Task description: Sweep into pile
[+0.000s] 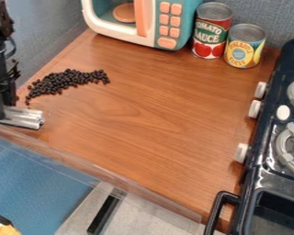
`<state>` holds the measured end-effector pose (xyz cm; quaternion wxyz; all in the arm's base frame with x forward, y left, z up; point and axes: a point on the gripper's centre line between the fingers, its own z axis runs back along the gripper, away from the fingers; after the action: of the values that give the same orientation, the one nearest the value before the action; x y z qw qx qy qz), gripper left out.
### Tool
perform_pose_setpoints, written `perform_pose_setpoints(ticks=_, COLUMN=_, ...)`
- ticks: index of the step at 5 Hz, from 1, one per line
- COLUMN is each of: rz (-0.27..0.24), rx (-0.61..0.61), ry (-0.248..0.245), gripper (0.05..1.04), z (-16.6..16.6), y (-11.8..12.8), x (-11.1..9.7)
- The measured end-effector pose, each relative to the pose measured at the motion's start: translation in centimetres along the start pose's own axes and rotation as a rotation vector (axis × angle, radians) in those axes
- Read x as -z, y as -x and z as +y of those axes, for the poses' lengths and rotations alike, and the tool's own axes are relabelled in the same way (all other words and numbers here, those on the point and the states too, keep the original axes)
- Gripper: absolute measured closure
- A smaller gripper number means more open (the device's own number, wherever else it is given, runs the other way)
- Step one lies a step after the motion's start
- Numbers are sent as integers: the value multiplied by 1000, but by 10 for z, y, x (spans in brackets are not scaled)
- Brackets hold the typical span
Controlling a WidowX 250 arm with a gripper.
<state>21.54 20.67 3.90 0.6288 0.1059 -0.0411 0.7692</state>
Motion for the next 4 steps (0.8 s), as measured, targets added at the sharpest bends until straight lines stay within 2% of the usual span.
perform_pose_setpoints(ticks=2, rz=21, rx=41, ry=37, gripper=736, z=0, y=5, x=-1)
perform_pose_setpoints(ticks=3, rz=19, rx=29, ry=42, gripper=736, z=-1, y=5, x=-1)
perform_pose_setpoints(ticks=4, rz=-4, rx=16, ry=36, gripper=736, z=-6, y=4, x=0)
